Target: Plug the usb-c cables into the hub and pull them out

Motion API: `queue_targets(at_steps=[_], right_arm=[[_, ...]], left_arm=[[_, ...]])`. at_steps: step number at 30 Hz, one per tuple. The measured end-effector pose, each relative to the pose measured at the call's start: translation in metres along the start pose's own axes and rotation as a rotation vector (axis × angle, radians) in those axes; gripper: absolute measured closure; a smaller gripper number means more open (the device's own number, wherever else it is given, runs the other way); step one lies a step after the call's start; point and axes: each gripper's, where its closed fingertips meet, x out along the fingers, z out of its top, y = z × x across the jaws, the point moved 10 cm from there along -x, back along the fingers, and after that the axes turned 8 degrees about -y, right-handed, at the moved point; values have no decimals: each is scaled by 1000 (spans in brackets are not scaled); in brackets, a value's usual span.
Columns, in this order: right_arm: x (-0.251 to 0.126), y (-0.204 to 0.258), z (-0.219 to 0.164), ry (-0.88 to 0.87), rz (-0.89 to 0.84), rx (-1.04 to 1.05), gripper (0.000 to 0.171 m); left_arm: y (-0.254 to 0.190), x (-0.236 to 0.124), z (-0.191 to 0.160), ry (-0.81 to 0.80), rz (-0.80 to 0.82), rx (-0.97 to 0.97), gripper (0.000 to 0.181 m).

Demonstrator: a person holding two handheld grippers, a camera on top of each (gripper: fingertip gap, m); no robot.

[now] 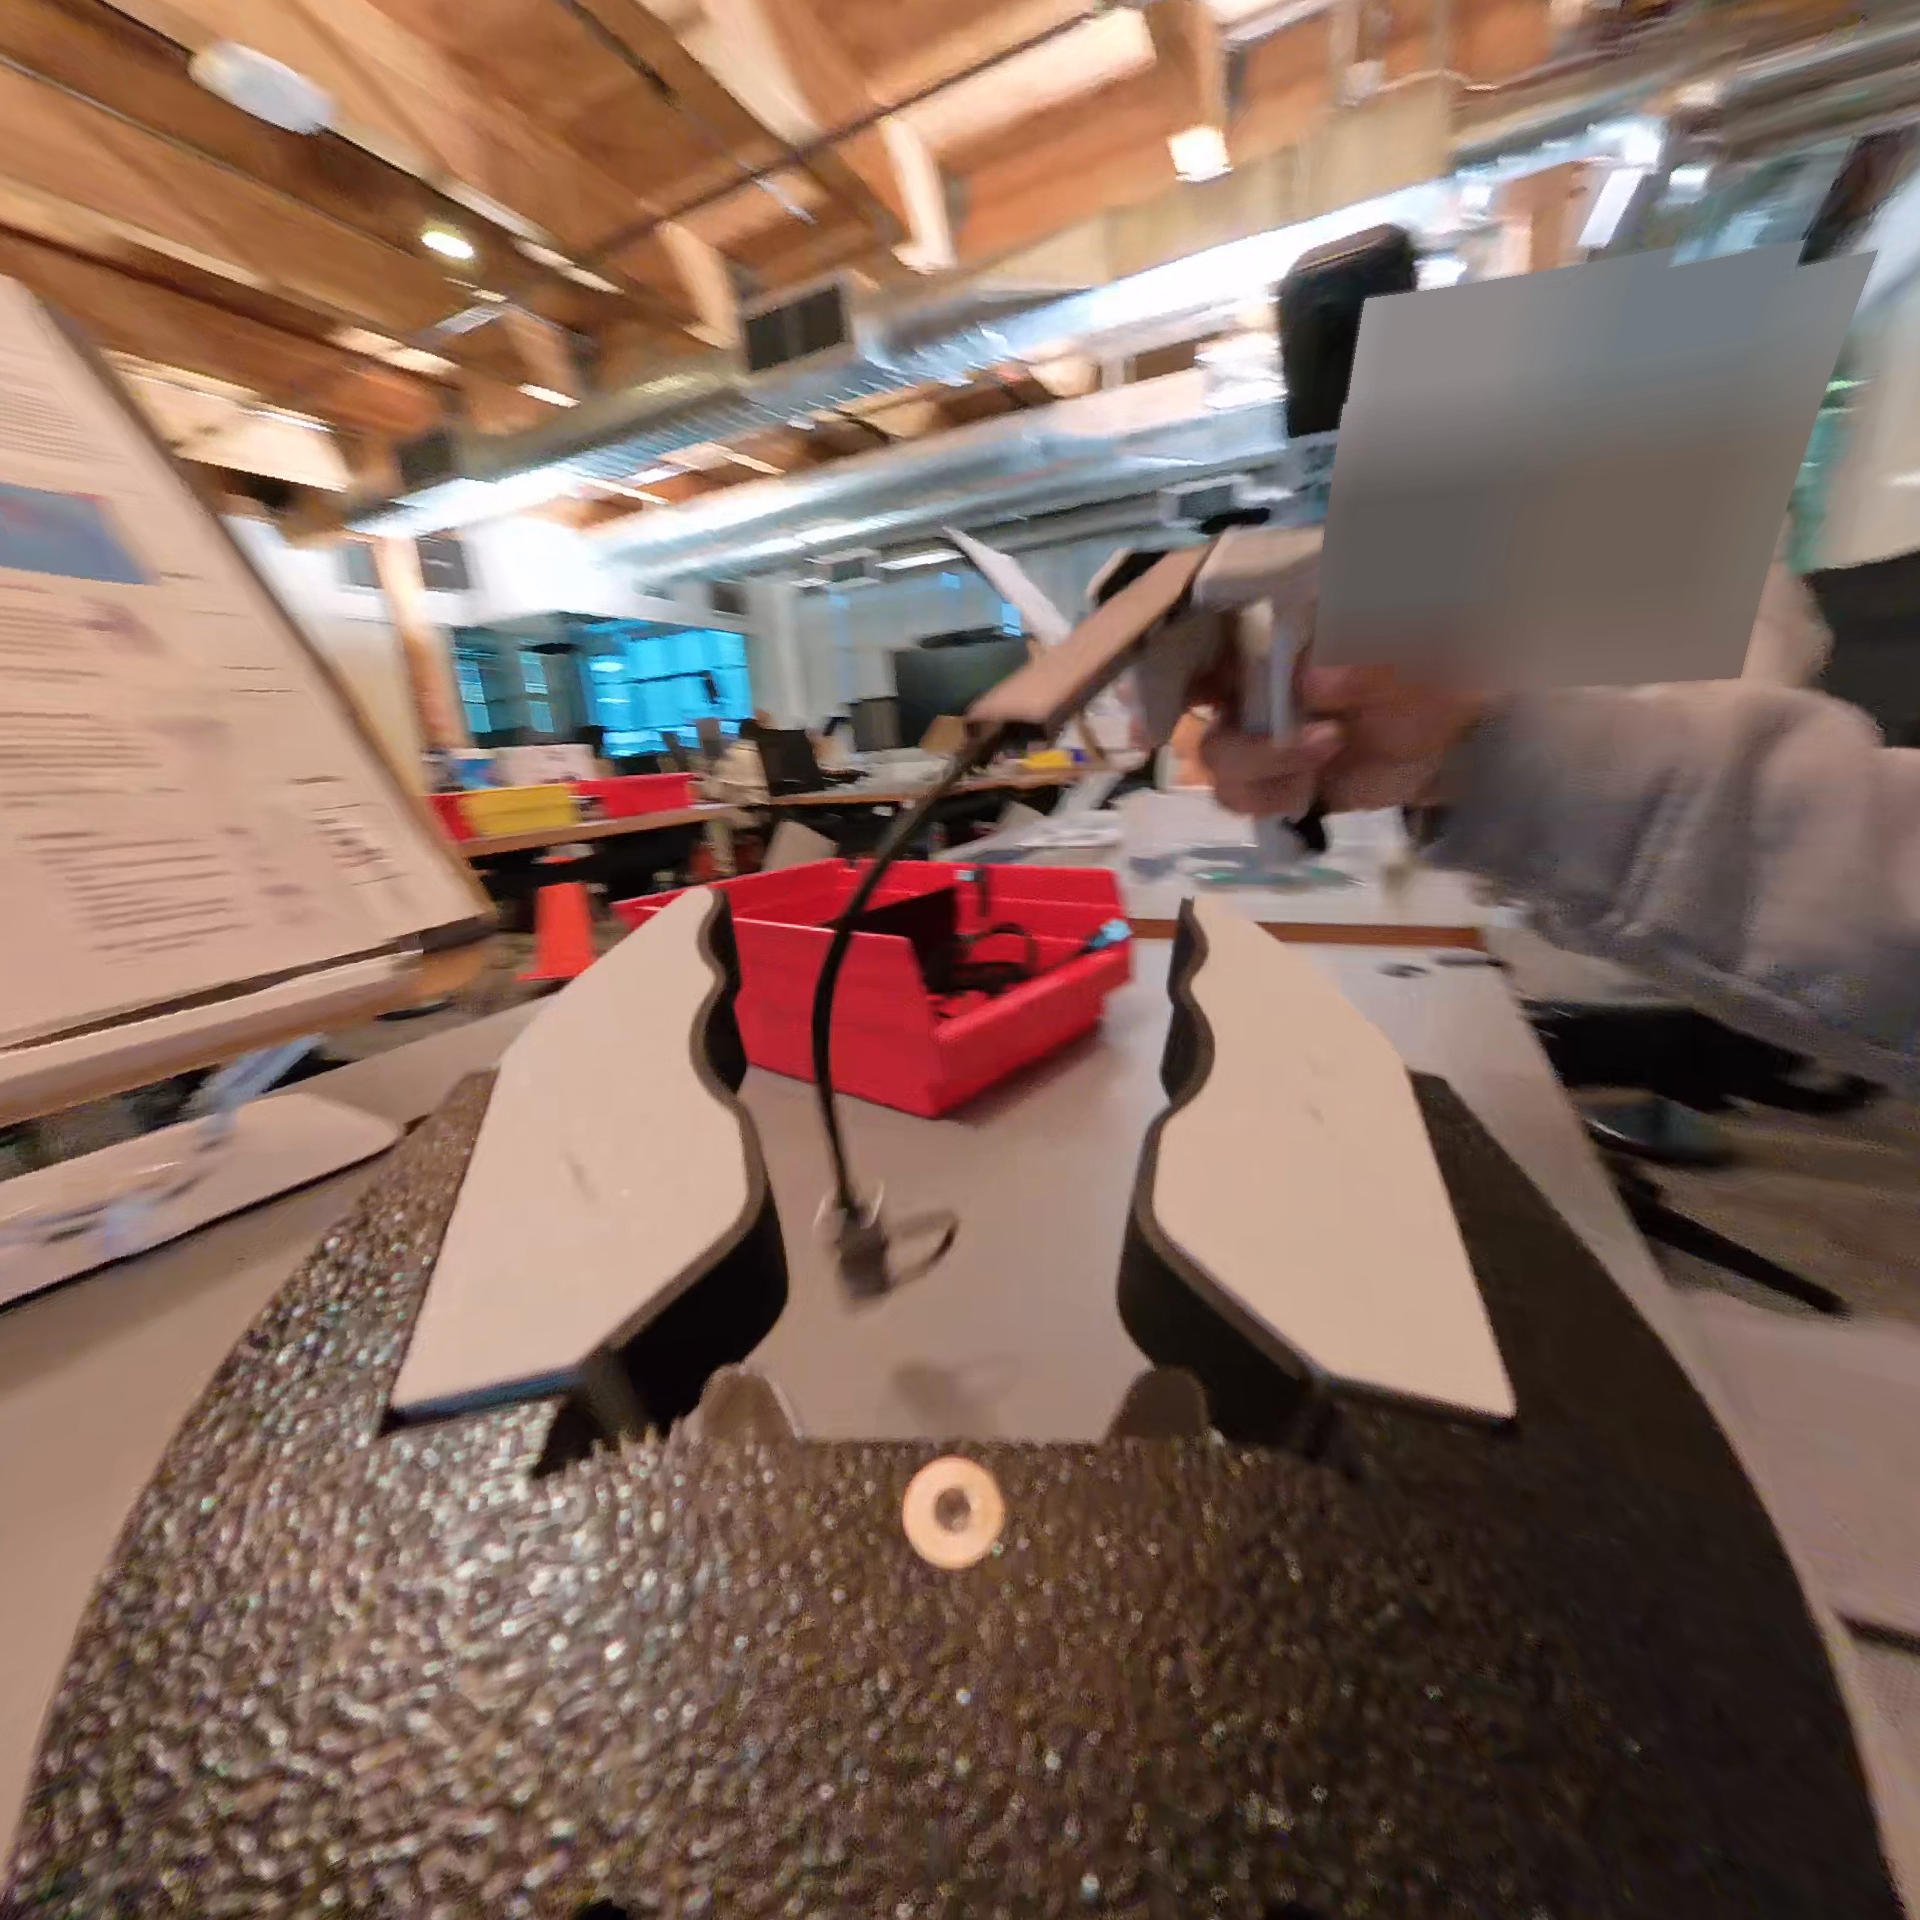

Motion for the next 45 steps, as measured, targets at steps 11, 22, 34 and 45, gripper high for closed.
queue_targets(at_steps=[11, 22, 34, 45], right_arm=[[-78, -150, 84, 238, -792, -127, 147], [-78, -235, -29, 332, -1012, 233, 147], [-119, -257, -57, 892, -1372, -43, 106], [-73, -116, -53, 266, -916, 121, 108]], left_arm=[[5, -1, -12, 56, 51, -45, 114], [7, 1, -17, 136, 90, -5, 117], [13, -1, -18, 125, 110, -45, 119], [13, -4, -7, 150, 170, 29, 125]])
